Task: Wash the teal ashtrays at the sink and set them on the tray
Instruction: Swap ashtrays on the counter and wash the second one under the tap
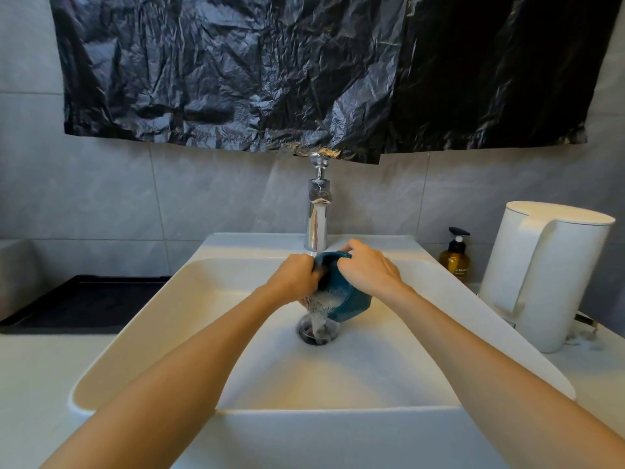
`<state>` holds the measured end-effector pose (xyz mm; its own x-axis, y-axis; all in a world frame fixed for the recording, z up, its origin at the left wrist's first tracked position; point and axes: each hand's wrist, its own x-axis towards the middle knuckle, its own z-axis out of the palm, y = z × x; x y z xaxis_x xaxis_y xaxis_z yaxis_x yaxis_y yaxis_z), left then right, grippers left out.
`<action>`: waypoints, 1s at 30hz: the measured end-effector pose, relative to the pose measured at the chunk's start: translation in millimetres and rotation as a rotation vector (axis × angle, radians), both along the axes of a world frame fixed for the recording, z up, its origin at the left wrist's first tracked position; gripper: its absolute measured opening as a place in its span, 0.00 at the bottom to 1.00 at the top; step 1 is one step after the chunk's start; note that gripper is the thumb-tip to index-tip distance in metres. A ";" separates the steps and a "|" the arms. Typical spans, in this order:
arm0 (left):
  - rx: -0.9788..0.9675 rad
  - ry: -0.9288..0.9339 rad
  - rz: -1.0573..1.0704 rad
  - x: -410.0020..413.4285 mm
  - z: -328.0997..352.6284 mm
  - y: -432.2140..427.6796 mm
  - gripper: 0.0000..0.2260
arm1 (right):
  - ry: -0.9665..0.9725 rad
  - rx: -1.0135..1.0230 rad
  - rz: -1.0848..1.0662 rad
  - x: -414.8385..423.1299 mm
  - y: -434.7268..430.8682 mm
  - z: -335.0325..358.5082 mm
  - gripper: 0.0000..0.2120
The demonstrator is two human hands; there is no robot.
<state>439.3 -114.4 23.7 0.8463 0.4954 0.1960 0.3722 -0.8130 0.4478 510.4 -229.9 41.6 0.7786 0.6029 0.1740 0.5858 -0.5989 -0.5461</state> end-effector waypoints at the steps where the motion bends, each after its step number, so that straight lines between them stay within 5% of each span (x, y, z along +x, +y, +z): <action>1: -0.062 -0.017 0.004 0.4 -0.3 -0.3 0.15 | 0.011 0.034 -0.022 1.9 -0.9 0.7 0.06; 8: -0.654 -0.142 0.103 -3.7 -4.4 -0.3 0.15 | 0.358 0.404 0.043 0.2 3.4 -6.3 0.18; 12: -0.843 -0.210 0.101 -7.7 -2.3 7.1 0.14 | 0.459 0.435 0.134 -10.9 7.5 -12.2 0.27; 16: -0.785 -0.185 0.076 -9.6 -2.4 6.1 0.08 | 0.295 0.405 0.085 -11.5 10.0 -11.0 0.24; 25: -0.803 -0.040 -0.049 0.6 -0.2 -1.7 0.15 | 0.097 0.331 -0.076 0.6 2.1 -3.7 0.19; 28: -0.654 -0.161 0.037 4.8 -1.3 0.8 0.15 | 0.105 0.273 -0.059 -0.7 1.5 -3.2 0.18; 30: -0.335 -0.200 0.033 5.7 -1.0 4.9 0.13 | 0.082 0.212 -0.043 -2.0 0.7 -3.0 0.17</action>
